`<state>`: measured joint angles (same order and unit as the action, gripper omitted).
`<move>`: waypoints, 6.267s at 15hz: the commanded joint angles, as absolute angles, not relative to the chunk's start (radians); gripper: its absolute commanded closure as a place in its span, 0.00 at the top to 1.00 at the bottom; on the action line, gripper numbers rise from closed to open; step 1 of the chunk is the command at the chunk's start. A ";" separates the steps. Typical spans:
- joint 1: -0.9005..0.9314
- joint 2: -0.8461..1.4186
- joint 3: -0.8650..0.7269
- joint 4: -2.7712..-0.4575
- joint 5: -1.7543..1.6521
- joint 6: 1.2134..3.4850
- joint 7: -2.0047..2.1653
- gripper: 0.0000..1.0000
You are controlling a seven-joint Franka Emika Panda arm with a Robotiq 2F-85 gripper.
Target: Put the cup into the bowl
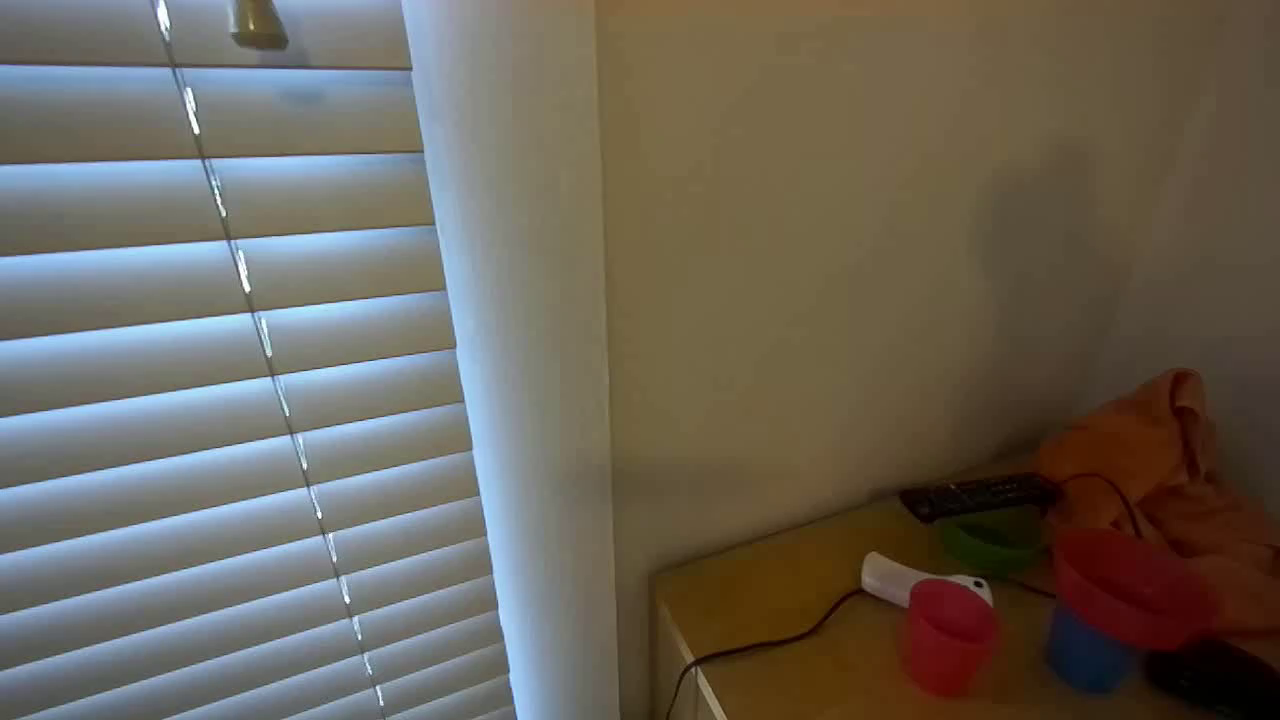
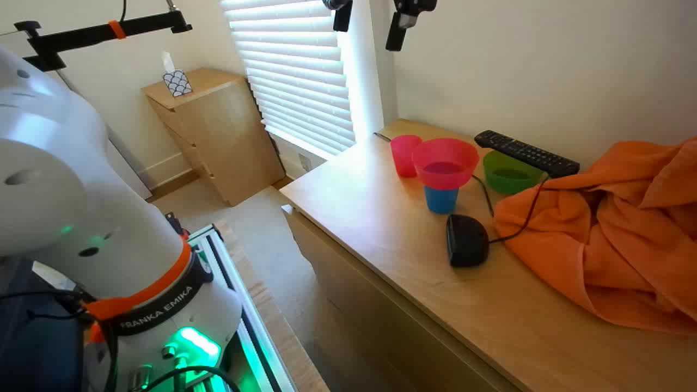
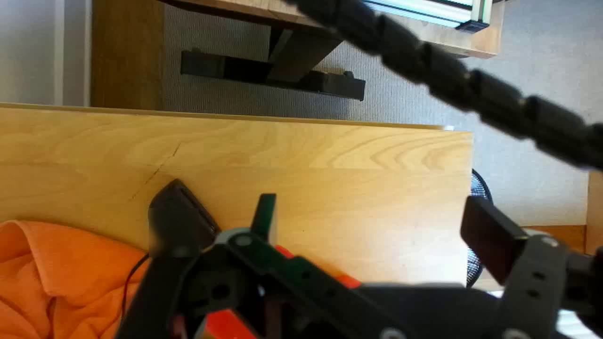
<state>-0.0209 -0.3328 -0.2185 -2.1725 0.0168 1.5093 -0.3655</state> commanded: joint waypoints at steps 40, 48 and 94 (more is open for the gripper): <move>0.150 0.324 -0.070 -2.358 0.004 2.725 1.173 0.47; 0.217 0.233 -0.103 -2.391 -0.083 2.692 1.247 0.00; -0.152 -0.107 -0.045 -2.562 -0.111 2.536 1.368 0.01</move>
